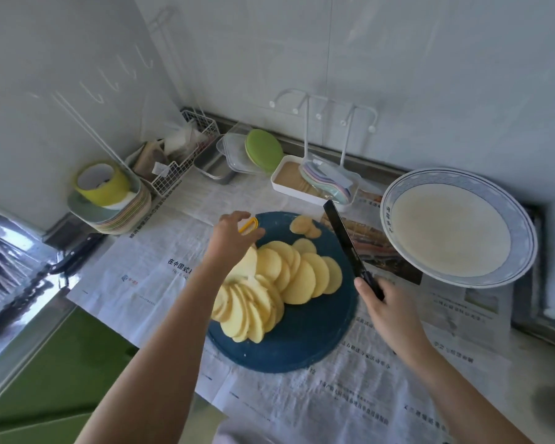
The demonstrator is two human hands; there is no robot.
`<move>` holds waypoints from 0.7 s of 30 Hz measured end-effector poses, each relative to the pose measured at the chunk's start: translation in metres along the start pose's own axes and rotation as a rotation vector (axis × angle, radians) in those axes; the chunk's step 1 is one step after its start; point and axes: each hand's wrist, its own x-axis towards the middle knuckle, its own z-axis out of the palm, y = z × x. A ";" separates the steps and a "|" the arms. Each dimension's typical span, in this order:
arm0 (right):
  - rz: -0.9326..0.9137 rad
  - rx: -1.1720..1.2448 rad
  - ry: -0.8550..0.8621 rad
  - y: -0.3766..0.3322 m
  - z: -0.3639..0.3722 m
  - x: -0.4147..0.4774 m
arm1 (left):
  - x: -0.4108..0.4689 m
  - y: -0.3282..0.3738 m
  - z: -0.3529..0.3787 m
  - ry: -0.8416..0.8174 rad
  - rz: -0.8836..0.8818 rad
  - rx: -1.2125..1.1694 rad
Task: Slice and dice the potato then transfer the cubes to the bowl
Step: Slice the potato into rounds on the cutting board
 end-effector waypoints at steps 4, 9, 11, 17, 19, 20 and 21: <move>-0.024 0.037 -0.010 -0.003 0.004 -0.005 | -0.044 -0.047 -0.023 -0.107 -0.240 0.031; -0.026 0.060 -0.048 -0.004 0.009 -0.014 | -0.084 -0.085 -0.024 -0.221 -0.223 -0.045; -0.025 0.058 -0.050 -0.006 0.010 -0.017 | -0.087 -0.090 -0.024 -0.216 -0.205 -0.075; -0.020 0.044 -0.050 -0.011 0.013 -0.029 | -0.092 -0.093 -0.022 -0.197 -0.171 -0.085; -0.018 0.047 -0.047 -0.012 0.014 -0.033 | -0.096 -0.094 -0.019 -0.227 -0.172 -0.051; -0.023 0.046 -0.044 -0.012 0.014 -0.034 | -0.098 -0.095 -0.017 -0.240 -0.181 -0.048; -0.026 0.045 -0.042 -0.012 0.015 -0.035 | -0.101 -0.095 -0.014 -0.242 -0.190 -0.053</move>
